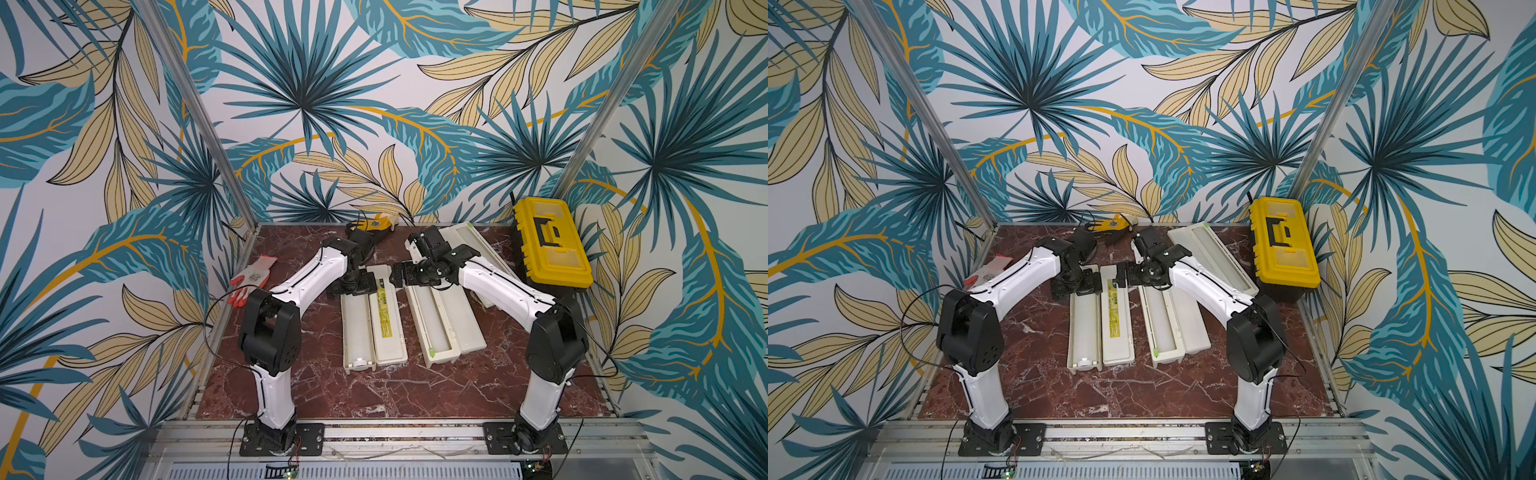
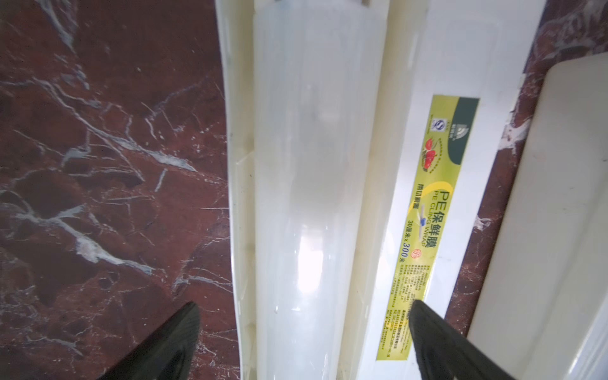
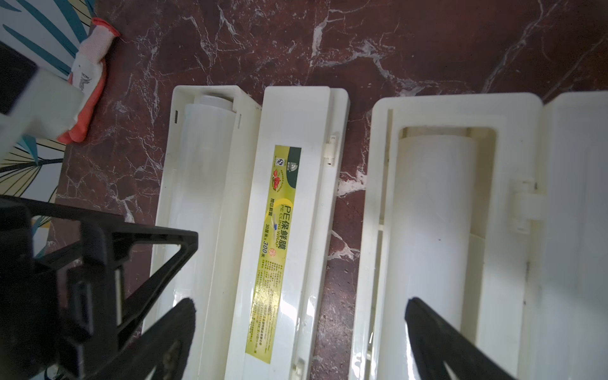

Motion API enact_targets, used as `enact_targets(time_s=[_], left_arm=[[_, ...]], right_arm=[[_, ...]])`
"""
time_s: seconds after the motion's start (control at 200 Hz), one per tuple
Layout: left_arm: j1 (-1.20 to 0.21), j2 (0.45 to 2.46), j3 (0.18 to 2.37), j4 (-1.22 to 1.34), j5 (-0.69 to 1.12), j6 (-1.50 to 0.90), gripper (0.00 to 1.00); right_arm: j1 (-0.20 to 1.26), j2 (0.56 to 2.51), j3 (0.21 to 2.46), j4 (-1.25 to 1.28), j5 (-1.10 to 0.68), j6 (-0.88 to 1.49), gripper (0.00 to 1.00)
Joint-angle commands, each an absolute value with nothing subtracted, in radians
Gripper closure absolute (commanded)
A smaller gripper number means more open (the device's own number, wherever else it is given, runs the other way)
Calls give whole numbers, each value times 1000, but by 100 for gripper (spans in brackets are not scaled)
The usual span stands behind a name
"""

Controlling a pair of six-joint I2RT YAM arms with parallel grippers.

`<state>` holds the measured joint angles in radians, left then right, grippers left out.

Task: Put plastic wrap rolls into dispensers
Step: Place the plastic wrap into the plastic wrap cutting box, then pick up the lid from the center of the board.

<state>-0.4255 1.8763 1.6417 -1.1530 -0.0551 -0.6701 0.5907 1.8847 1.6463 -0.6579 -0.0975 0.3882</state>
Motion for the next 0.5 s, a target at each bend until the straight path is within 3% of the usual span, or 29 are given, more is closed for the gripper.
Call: enact_targets(time_s=[0.0,0.335,0.496], left_arm=[[-400,1839,1682,-1168,-99,-638,0],[-177,1922,1709,-1024,123,-436,0],[-121,1984,1733,-949,220,-393,0]], right_arm=[[634,1941,1715,-752,-10,377,2],[728,2127,1909,-889,169,438,5],[757,2224,1997,-946,233,470,1]])
